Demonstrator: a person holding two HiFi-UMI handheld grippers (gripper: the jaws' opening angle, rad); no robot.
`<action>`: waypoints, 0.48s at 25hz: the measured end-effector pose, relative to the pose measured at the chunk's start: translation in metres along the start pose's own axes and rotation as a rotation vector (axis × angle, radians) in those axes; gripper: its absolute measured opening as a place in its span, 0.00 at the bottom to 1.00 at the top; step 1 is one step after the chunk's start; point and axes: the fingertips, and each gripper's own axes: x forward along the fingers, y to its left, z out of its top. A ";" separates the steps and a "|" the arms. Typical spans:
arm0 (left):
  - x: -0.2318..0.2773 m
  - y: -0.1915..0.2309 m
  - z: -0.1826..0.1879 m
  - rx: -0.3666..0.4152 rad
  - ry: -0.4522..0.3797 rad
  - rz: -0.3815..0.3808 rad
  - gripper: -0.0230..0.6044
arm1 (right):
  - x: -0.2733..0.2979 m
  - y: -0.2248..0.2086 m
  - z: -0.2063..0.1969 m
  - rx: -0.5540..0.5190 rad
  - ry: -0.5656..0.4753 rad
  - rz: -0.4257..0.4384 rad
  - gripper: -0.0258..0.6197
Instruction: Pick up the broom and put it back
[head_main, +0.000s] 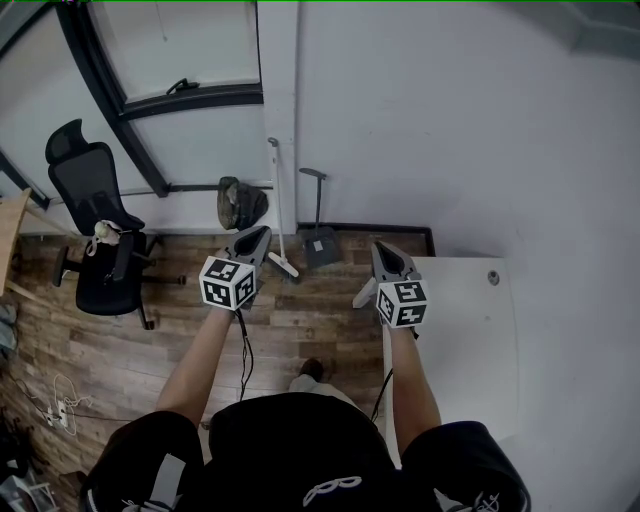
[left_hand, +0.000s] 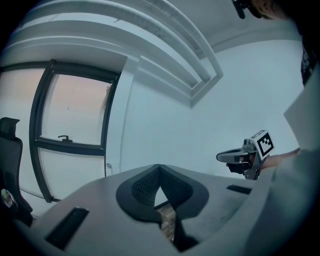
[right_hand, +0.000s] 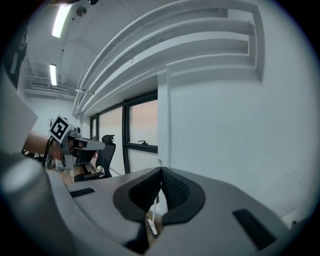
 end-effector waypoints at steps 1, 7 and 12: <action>0.002 -0.001 -0.001 -0.003 0.002 0.001 0.06 | 0.000 -0.003 0.000 0.003 -0.001 0.001 0.08; 0.011 -0.010 -0.004 -0.010 0.005 0.004 0.06 | 0.000 -0.015 -0.002 0.009 -0.011 0.003 0.08; 0.013 -0.019 -0.005 0.000 0.012 0.003 0.06 | -0.006 -0.021 0.000 0.022 -0.030 -0.005 0.08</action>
